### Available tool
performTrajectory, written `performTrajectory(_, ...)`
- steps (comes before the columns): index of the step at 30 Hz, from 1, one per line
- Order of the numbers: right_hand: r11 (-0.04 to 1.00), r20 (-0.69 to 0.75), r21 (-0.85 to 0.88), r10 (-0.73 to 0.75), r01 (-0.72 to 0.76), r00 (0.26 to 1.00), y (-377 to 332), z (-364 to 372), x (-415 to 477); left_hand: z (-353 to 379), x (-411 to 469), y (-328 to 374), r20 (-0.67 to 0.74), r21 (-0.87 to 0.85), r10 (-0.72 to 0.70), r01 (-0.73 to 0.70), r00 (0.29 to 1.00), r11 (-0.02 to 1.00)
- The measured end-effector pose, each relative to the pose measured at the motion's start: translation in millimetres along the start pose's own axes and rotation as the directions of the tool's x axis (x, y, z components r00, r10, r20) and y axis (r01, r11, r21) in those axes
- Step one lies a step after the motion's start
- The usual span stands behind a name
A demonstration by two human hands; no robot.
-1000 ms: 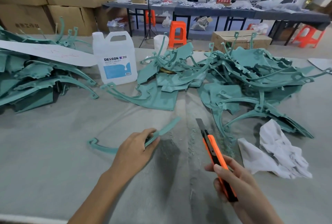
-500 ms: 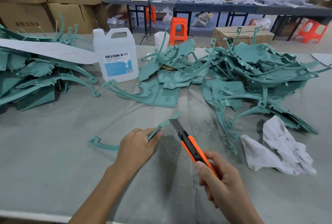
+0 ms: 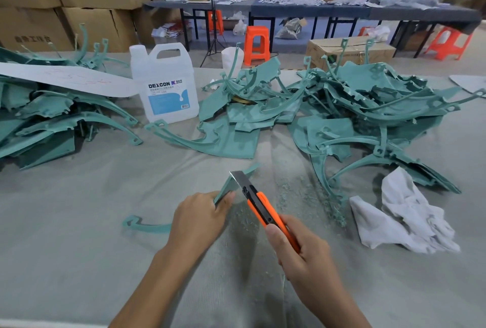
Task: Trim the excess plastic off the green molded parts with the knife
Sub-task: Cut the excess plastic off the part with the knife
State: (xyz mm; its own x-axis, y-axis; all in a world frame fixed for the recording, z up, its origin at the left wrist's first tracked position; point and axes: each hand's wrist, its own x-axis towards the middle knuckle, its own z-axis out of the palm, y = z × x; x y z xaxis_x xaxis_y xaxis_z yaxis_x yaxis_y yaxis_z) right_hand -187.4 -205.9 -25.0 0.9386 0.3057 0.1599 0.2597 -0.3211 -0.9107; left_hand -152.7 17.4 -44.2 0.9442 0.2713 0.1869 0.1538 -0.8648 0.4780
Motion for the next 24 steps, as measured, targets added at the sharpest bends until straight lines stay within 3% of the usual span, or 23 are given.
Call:
performTrajectory(8, 0.998, -0.030, -0.031, -0.053, 0.052, 0.998, 11, 18, 43, -12, 12, 1, 0.009, -0.109, -0.059, 0.060, 0.998, 0.992)
performTrajectory(10, 0.998, -0.101, -0.060, -0.020, 0.014, 0.995, 22, 17, 56, -13, 12, 0, 0.006, -0.118, -0.041, 0.041, 0.999, 0.992)
performTrajectory(15, 0.897, -0.117, -0.397, 0.162, -0.196, 0.980, 36, 0, 83, -11, 7, -2, -0.016, -0.104, -0.045, 0.043, 0.999, 0.994)
performTrajectory(18, 0.975, -0.209, -0.190, 0.071, -0.112, 0.975, 23, 3, 74, -12, 12, -1, -0.010, -0.117, -0.055, 0.054, 0.998, 0.992)
performTrajectory(20, 0.999, -0.195, -0.039, 0.006, -0.014, 0.981, 17, 12, 61, -12, 15, -1, -0.002, -0.109, -0.061, 0.060, 0.998, 0.992)
performTrajectory(24, 1.000, -0.088, 0.009, -0.012, 0.013, 0.996, 13, 23, 50, -12, 15, -3, 0.004, -0.103, -0.066, 0.066, 0.998, 0.993)
